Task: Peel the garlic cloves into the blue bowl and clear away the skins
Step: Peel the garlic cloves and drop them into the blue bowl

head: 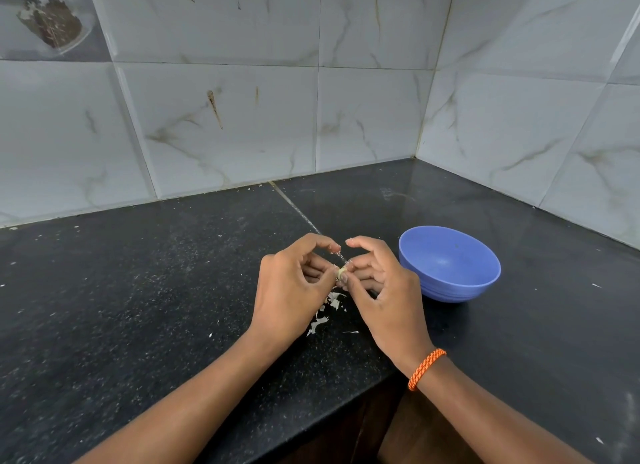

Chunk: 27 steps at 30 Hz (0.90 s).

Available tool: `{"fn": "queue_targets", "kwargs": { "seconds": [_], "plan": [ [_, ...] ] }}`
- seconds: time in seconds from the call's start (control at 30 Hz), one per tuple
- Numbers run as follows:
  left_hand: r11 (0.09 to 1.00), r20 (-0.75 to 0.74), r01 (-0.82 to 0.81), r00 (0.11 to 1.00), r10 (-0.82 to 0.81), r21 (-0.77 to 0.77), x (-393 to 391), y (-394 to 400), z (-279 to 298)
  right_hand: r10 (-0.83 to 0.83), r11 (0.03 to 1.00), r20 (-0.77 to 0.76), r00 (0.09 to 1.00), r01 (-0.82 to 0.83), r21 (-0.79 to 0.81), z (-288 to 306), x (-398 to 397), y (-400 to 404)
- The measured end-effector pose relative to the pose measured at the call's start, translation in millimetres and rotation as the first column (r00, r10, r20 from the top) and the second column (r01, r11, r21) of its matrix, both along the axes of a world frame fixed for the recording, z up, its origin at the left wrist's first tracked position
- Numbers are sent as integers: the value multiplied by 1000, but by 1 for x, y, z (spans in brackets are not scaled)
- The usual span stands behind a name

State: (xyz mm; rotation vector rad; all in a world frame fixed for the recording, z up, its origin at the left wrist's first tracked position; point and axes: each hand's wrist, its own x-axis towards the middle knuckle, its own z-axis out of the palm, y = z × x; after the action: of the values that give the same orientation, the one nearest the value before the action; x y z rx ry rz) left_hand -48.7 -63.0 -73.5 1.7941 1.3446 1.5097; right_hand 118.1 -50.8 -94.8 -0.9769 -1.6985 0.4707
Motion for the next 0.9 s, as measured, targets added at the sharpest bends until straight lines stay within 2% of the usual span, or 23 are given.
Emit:
{"fn": "queue_targets", "kwargs": {
  "seconds": [0.37,0.6,0.77,0.9],
  "plan": [
    [999,-20,-10,1000,11,30,2,1,-3,-12,999,18,1000,11,52,-2,0,-2],
    [991,211,122,972,-108,-54,0,4,-7,127,987,-217,968,-145,-70,0,3,3],
    [984,233,164,961,-146,-62,-1,8,-11,113,976,-324,939,-166,-141,1,6,7],
    [986,261,153,956,-132,-59,0,9,-10,126,969,-323,938,-186,-163,2,7,6]
  ]
}}
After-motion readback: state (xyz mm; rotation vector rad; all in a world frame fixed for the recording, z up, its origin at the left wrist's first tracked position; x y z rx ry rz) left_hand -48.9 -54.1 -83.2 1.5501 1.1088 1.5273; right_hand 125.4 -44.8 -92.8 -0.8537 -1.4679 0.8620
